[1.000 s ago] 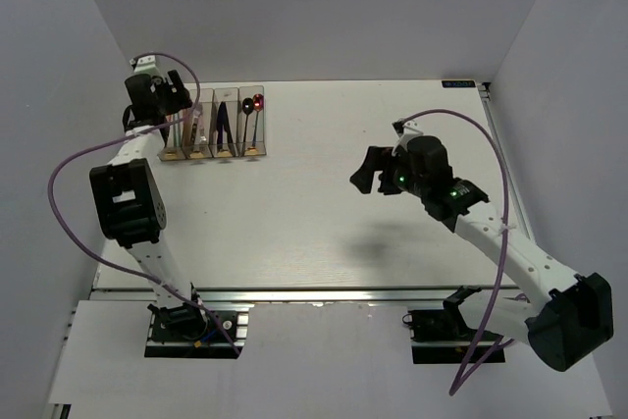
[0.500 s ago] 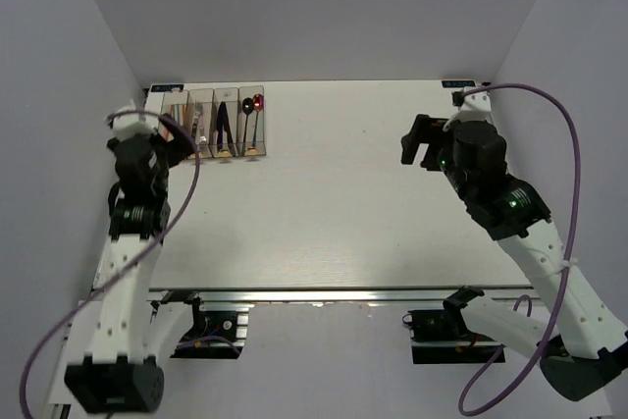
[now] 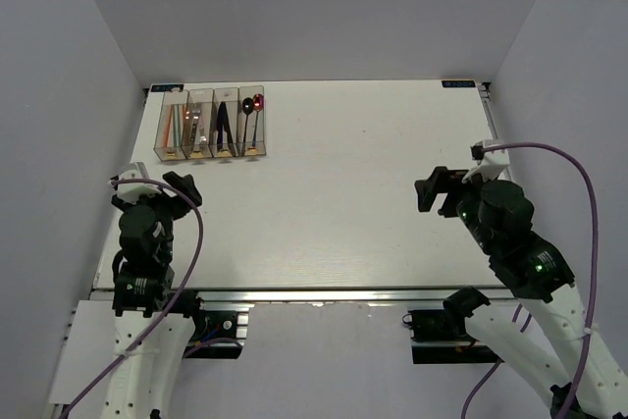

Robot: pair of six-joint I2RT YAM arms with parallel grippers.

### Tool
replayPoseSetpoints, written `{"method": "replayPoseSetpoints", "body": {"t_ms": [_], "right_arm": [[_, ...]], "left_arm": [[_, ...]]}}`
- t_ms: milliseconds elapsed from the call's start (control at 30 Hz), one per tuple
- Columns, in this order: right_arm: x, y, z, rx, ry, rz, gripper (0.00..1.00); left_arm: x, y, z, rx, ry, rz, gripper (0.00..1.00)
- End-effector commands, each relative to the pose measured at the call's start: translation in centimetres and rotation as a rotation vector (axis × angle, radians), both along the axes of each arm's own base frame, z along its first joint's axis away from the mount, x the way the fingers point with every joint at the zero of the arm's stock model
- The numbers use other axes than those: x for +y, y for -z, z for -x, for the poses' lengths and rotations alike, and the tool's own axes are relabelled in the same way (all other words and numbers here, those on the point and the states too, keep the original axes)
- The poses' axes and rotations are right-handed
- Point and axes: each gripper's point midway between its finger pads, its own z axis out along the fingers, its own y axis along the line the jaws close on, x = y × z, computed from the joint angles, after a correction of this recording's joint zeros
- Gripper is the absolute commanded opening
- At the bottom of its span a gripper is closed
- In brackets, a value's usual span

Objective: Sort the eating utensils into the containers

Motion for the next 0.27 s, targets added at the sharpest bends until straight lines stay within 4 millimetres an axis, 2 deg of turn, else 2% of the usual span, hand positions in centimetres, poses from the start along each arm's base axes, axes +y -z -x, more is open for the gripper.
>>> {"method": "replayPoseSetpoints", "body": {"t_ms": [0,67,233], "right_arm": [[1.39,1.38,-0.26,0.028,-0.052,-0.020,0.89],[1.42,2.16,-0.28,0.049,-0.050,-0.017,0.89],[1.35,2.17,-0.39,0.043,-0.038,-0.028,0.89]], "left_arm": [[-0.29,-0.45,0.23,-0.026,0.015,0.000,0.98],[-0.17,-0.68,0.52,-0.037,0.003,-0.001,0.98],[-0.37,-0.54,0.51,-0.041,0.008,0.002,0.98]]}}
